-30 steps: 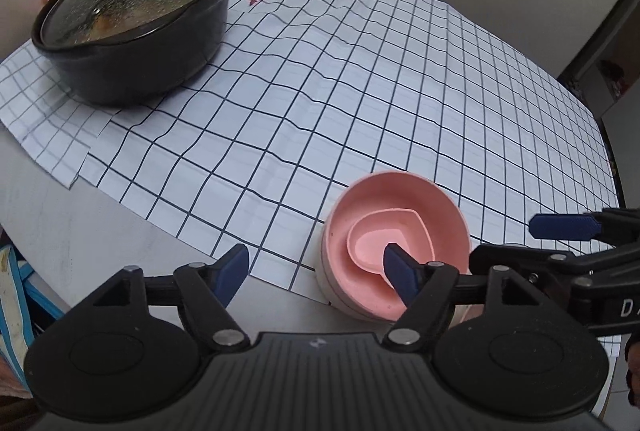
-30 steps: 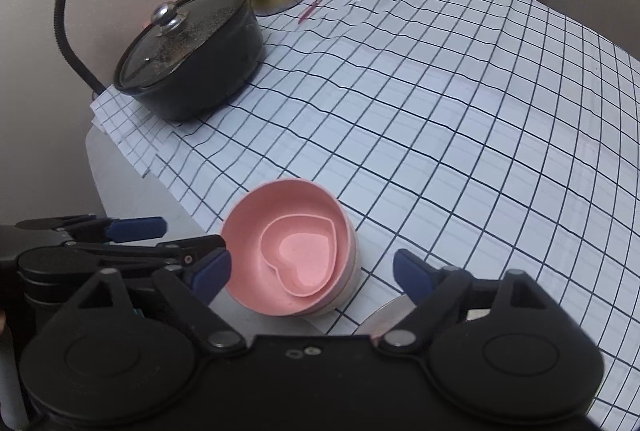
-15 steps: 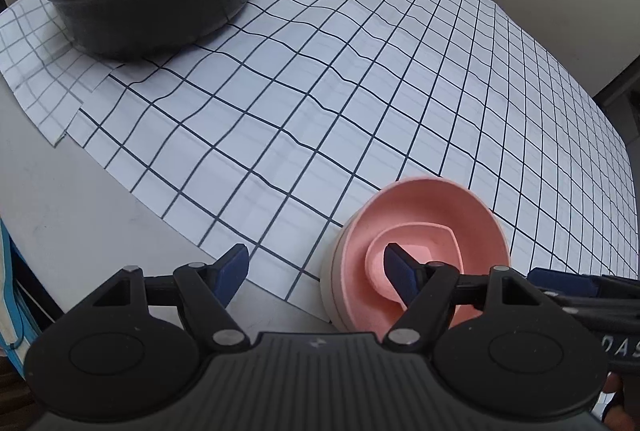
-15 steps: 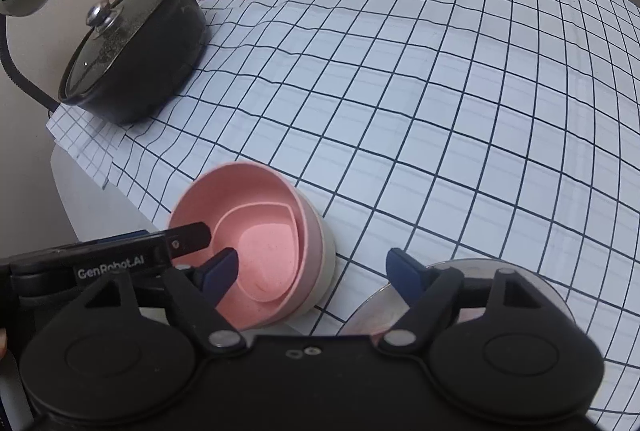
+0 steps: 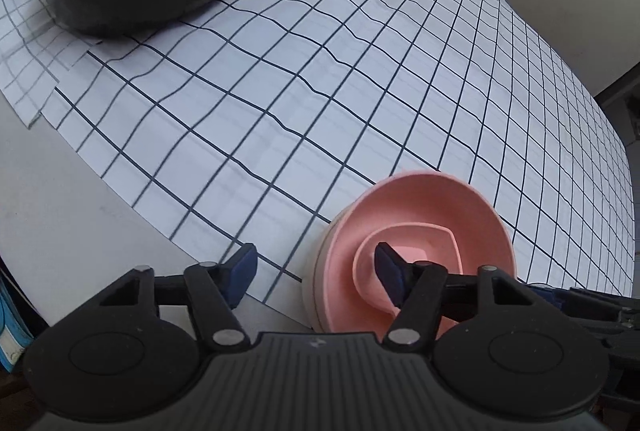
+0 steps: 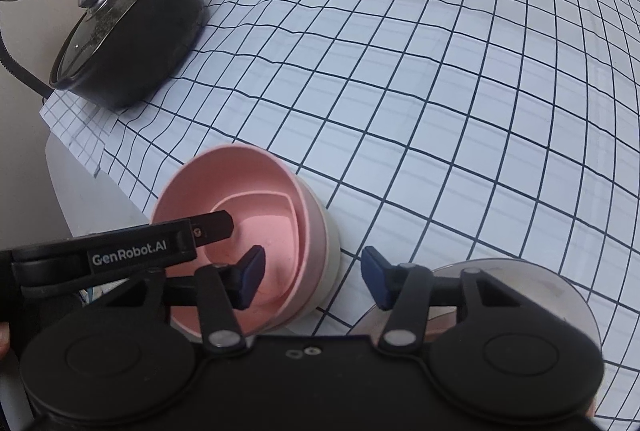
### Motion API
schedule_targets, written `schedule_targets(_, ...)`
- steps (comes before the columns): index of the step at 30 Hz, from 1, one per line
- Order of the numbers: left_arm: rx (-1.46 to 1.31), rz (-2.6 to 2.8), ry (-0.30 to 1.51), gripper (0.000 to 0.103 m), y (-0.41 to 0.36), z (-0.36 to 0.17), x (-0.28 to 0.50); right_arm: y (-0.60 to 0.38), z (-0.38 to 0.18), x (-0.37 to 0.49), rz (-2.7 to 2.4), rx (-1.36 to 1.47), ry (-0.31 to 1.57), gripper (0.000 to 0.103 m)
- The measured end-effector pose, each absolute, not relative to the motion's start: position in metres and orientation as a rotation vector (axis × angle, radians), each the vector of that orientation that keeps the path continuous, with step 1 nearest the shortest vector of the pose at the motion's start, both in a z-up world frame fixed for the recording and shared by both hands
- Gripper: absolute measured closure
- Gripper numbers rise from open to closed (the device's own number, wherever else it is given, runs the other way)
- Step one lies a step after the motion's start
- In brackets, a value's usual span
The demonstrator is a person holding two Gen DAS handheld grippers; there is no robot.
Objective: Organize plates and bowls
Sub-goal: 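Grasp the rim of the nested bowl stack with both grippers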
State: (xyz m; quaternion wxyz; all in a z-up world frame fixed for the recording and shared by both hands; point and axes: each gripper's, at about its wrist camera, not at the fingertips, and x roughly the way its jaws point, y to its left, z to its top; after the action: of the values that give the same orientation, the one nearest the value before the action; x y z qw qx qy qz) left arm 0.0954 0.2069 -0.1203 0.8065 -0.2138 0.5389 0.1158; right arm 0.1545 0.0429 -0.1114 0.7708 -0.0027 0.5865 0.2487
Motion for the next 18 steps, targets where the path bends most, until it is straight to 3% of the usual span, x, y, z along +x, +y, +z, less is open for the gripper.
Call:
schedule_targets(8, -0.477, 0.211, 1.167, 0.066, 0.2019, -0.1223, 0.0952, 0.0467, -0.1159, 0.1545, 0.554, -0.007, 1.286, 0.069)
schedule_targets(18, -0.455, 0.23, 1.169, 0.075, 0.2006, -0.1187, 0.0932, 0.0472, -0.1172, 0.1538, 0.531, -0.022, 1.282, 0.081)
